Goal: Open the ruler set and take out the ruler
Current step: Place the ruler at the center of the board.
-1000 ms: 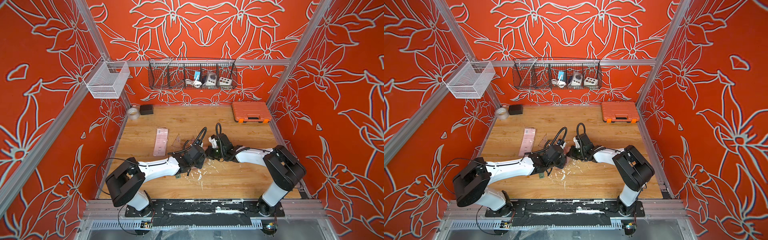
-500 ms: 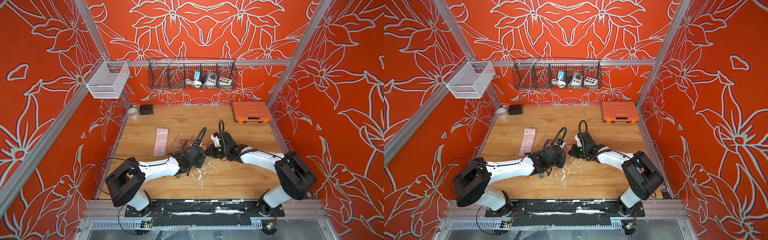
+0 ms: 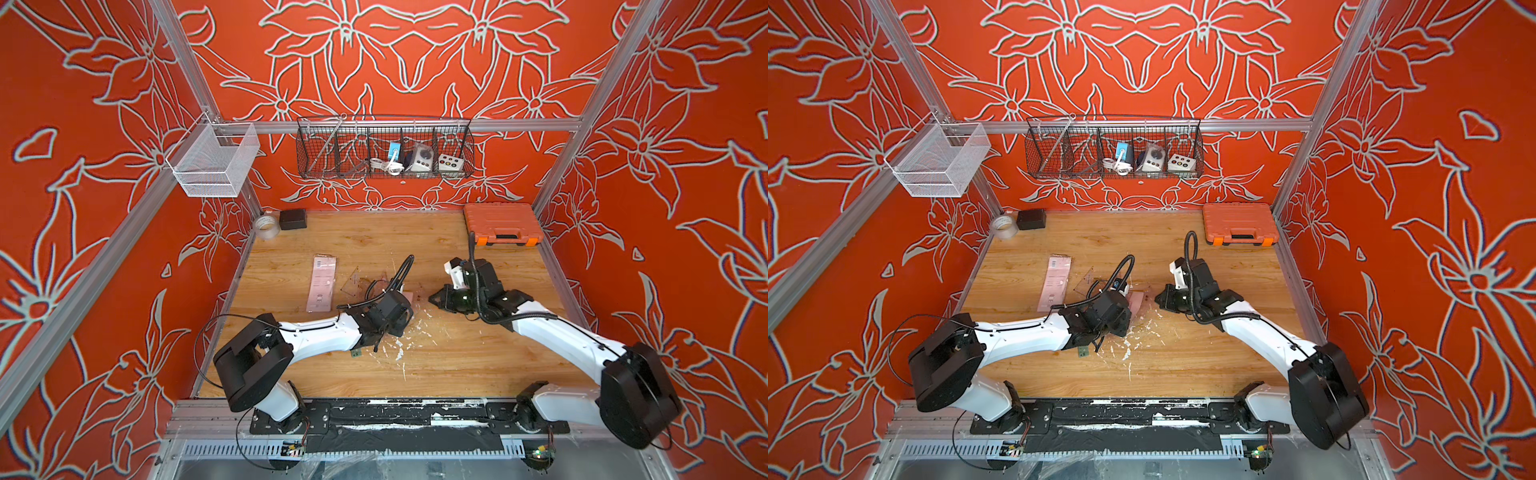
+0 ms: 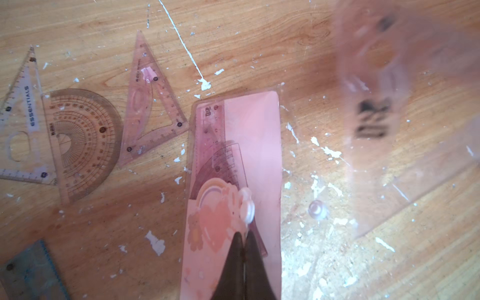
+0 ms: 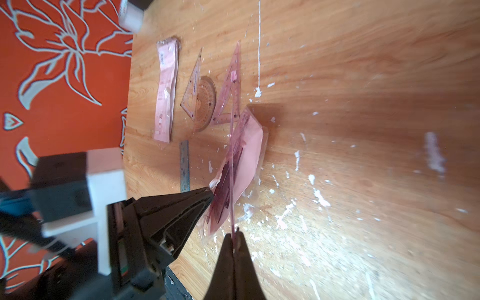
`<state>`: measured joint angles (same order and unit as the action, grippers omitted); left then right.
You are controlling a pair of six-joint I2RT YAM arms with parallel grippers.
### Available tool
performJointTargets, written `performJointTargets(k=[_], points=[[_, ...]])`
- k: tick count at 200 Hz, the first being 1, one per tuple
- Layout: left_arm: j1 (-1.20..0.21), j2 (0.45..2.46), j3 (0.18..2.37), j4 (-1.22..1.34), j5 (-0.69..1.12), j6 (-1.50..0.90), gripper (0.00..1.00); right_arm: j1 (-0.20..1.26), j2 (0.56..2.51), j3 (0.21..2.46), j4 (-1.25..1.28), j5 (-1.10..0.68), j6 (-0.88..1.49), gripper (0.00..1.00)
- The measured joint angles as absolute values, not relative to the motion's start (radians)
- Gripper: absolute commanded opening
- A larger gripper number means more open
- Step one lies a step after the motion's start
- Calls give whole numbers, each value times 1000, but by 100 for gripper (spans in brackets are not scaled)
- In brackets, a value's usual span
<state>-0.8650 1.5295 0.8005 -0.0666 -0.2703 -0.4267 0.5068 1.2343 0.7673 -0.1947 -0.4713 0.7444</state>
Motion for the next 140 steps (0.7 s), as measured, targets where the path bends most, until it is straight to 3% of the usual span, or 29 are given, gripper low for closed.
performJointTargets(k=[45,90,140], points=[[-865,1530,801,-58,-241,-428,0,310,1172,767,-234,-496,690,0],[-868,1591,876,-42,-187,-451,0,106,1396,767,-91,-595,767,0],[-878,1679,984,-35,-187,-462,0,48,1610,779,31,-640,851,0]])
